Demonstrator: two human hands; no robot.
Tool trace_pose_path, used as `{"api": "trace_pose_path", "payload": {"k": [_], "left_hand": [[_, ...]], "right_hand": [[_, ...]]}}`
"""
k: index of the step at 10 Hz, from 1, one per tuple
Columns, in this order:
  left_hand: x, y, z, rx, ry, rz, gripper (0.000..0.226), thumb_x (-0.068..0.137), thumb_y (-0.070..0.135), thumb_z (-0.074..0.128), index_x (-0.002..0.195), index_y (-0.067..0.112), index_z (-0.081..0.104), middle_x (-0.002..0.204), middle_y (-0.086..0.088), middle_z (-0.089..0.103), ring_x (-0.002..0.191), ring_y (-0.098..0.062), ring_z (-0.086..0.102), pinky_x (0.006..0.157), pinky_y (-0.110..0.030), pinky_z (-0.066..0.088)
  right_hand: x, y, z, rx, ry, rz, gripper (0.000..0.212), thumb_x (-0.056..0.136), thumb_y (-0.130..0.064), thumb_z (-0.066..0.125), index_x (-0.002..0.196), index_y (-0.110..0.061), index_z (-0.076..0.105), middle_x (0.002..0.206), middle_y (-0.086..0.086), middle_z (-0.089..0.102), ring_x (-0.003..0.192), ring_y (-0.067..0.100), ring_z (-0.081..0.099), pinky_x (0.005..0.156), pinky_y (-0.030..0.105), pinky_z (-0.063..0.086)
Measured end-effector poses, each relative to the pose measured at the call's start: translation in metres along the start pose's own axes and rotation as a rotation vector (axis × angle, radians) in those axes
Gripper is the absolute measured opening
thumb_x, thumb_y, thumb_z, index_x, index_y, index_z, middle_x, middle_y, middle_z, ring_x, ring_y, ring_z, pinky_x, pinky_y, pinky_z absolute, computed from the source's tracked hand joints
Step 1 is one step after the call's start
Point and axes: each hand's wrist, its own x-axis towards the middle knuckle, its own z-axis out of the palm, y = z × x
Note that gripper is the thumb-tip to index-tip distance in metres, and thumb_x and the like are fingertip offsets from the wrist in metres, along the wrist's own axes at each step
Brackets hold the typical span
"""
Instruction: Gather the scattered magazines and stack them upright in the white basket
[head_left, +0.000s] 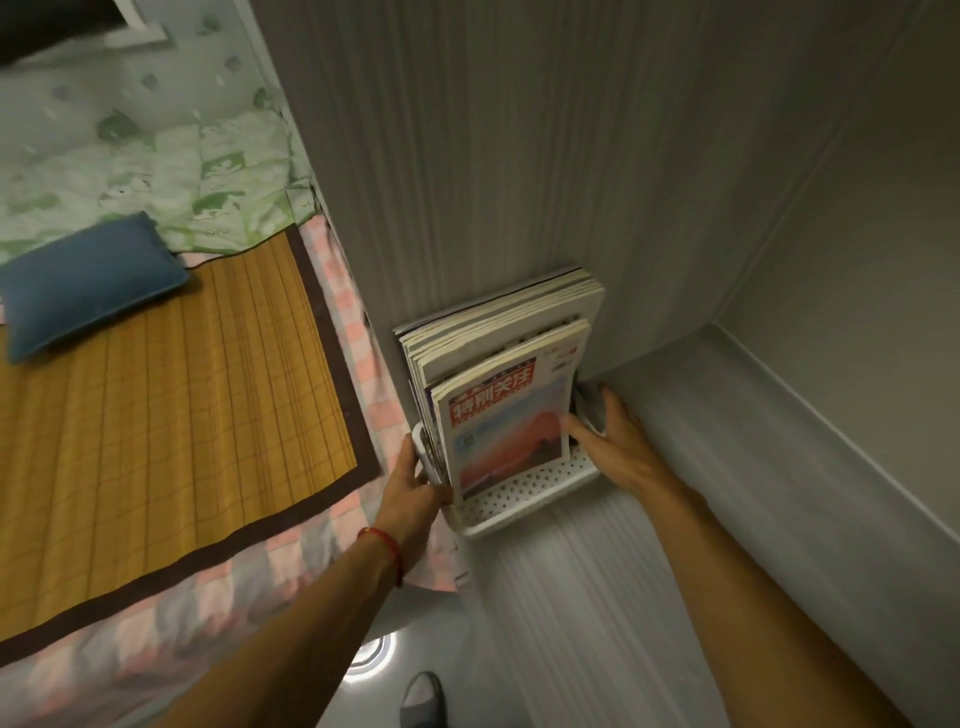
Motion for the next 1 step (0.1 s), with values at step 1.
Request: {"api": "trace_pose_path", "payload": {"k": [1], "left_hand": [[-0.0137, 0.0062, -0.0174, 0.166, 0.210, -0.011, 0.082, 0.083, -0.017, 0.057, 0.150, 0.021, 0.030, 0.151, -0.011, 0.041, 0.137, -0.032, 0.042, 0.099, -0.045, 0.050]], "right_hand": [[-0.0223, 0.0016, 0.0024, 0.087, 0.134, -0.059, 0.076, 0.088, -0.060, 0.055, 0.151, -0.035, 0.022, 0.160, 0.000, 0.026, 0.144, 0.024, 0.031, 0.108, 0.045, 0.038]]}}
